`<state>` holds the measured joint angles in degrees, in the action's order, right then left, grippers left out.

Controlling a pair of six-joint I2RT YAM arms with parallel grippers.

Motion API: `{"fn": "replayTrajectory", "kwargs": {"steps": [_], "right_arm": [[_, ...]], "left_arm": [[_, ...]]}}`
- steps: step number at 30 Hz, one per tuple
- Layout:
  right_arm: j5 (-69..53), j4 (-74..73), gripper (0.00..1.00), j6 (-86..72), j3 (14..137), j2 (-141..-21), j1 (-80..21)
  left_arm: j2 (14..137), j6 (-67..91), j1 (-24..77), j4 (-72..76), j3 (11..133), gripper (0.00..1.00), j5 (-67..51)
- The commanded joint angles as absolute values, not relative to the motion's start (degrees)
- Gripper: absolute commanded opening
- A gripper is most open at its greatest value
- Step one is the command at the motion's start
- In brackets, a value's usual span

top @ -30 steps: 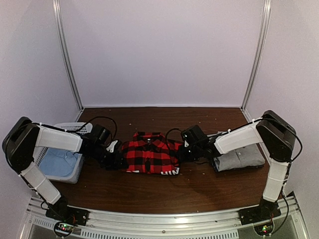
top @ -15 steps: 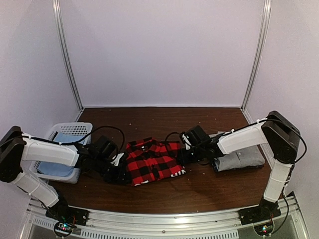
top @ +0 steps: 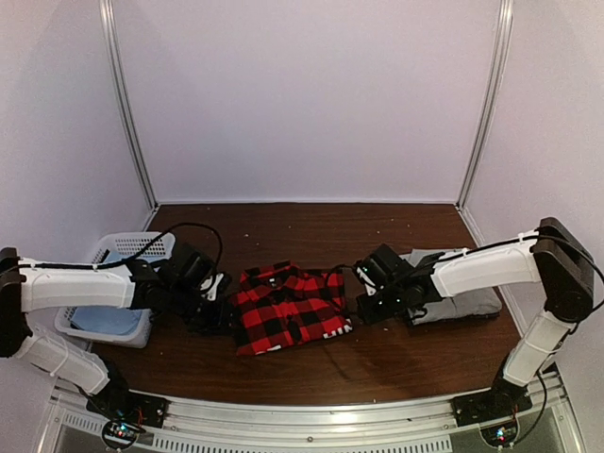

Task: Fold and stack the long sleeve shirts
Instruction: Move the square-folded shirt to the center of the board, then smooth out the square-folded shirt at the center of the board.

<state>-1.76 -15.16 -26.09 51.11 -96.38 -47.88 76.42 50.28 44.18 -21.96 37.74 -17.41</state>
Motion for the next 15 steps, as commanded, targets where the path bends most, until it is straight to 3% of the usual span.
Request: {"fn": "replayTrajectory", "kwargs": {"steps": [1, 8, 15], "right_arm": [[3.28, -22.49, 0.24, -25.23, 57.1, -92.28, -47.65], [-1.56, -16.39, 0.36, -24.26, 66.17, -98.39, -46.45], [-8.38, -10.82, 0.42, -23.8, 74.83, -109.41, -43.77]], "left_arm": [[73.22, 46.8, 38.7, -25.94, 42.39, 0.34, -12.32], [75.55, 41.95, 27.08, -21.83, 42.75, 0.38, -15.78], [82.33, 41.16, 23.03, -15.34, 42.63, 0.41, -20.2]]}}
